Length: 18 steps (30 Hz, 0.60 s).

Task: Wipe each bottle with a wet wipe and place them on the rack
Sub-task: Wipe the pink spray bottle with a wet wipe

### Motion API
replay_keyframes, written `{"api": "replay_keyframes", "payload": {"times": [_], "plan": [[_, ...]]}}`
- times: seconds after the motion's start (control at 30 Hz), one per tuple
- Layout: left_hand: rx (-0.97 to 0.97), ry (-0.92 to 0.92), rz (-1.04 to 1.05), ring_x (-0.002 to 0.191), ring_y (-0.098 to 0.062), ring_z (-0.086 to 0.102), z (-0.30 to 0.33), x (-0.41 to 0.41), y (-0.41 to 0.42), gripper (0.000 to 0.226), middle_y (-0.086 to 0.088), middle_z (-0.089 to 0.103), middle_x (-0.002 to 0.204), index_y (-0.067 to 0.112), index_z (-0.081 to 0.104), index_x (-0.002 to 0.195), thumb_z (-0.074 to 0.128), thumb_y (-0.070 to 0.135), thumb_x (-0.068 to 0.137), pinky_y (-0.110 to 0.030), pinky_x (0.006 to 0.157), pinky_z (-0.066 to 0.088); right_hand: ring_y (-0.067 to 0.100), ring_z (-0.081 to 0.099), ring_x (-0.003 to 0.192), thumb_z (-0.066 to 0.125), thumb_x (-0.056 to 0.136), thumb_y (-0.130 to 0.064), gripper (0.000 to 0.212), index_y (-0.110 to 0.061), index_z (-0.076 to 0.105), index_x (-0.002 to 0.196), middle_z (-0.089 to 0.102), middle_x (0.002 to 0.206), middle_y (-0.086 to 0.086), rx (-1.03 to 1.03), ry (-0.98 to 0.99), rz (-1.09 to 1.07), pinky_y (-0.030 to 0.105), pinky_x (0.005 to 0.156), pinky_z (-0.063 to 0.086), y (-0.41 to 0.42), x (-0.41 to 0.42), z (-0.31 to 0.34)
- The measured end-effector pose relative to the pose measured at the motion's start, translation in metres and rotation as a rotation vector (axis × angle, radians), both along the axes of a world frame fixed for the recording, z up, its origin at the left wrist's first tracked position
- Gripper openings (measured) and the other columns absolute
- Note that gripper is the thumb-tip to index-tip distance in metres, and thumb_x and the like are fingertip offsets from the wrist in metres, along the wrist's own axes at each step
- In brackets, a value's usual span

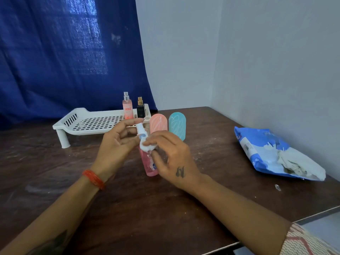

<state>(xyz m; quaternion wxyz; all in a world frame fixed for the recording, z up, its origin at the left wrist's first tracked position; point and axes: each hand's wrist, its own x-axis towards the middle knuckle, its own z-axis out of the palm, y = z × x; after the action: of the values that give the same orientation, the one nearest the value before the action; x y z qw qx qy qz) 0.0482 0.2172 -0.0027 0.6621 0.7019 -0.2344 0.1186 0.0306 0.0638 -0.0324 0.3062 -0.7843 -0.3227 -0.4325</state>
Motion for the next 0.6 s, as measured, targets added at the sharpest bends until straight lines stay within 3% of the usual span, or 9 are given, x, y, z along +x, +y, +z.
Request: {"api": "replay_keyframes", "payload": {"times": [0.07,0.17,0.33,0.43,0.5,0.6], "plan": [[-0.012,0.011,-0.019,0.082,-0.004,0.068,0.001,0.000,0.000,0.044,0.003,0.072,0.086,0.017,0.055,0.120,0.060,-0.002,0.081,-0.013,0.068,0.051,0.007,0.055,0.096,0.061,0.081,0.000,0.017,-0.003,0.064,0.097,0.064,0.100,0.007,0.070,0.074,0.021,0.014,0.084,0.045,-0.001,0.002,0.001],[0.009,0.033,-0.063,0.091,-0.009,0.068,0.003,-0.002,0.001,0.051,-0.002,0.071,0.096,0.021,0.051,0.128,0.059,0.002,0.081,-0.018,0.073,0.054,-0.001,0.055,0.089,0.057,0.085,-0.004,0.014,-0.007,0.060,0.099,0.061,0.100,-0.001,0.216,0.288,0.076,0.007,0.072,0.045,0.000,0.001,0.003],[0.035,0.064,-0.121,0.106,-0.018,0.065,0.005,-0.005,0.002,0.045,-0.007,0.068,0.115,0.023,0.057,0.121,0.058,0.012,0.077,-0.026,0.082,0.056,0.004,0.058,0.089,0.052,0.090,-0.005,0.019,-0.023,0.053,0.093,0.058,0.095,-0.011,0.435,0.783,0.216,0.012,0.067,0.051,-0.003,0.000,0.011],[0.047,0.071,-0.128,0.107,-0.018,0.064,0.005,-0.004,0.003,0.039,-0.005,0.068,0.116,0.025,0.058,0.118,0.055,0.006,0.084,-0.027,0.083,0.056,0.007,0.058,0.091,0.050,0.090,-0.005,0.022,-0.027,0.054,0.088,0.059,0.095,-0.009,0.488,0.934,0.261,0.016,0.068,0.049,-0.003,0.002,0.013],[0.052,0.061,-0.114,0.106,-0.016,0.065,0.005,-0.003,0.003,0.038,-0.003,0.068,0.114,0.026,0.058,0.117,0.053,0.002,0.087,-0.023,0.079,0.056,0.005,0.058,0.091,0.052,0.091,-0.007,0.018,-0.025,0.055,0.089,0.060,0.096,-0.009,0.477,0.875,0.211,0.014,0.069,0.051,-0.003,0.002,0.012],[0.060,0.042,-0.082,0.099,-0.013,0.067,0.004,-0.003,0.004,0.042,-0.002,0.070,0.107,0.020,0.057,0.120,0.059,0.007,0.081,-0.019,0.074,0.055,-0.005,0.057,0.087,0.058,0.089,-0.012,0.009,-0.017,0.058,0.096,0.061,0.097,-0.007,0.396,0.509,0.095,0.006,0.067,0.048,-0.001,-0.002,0.008]]}}
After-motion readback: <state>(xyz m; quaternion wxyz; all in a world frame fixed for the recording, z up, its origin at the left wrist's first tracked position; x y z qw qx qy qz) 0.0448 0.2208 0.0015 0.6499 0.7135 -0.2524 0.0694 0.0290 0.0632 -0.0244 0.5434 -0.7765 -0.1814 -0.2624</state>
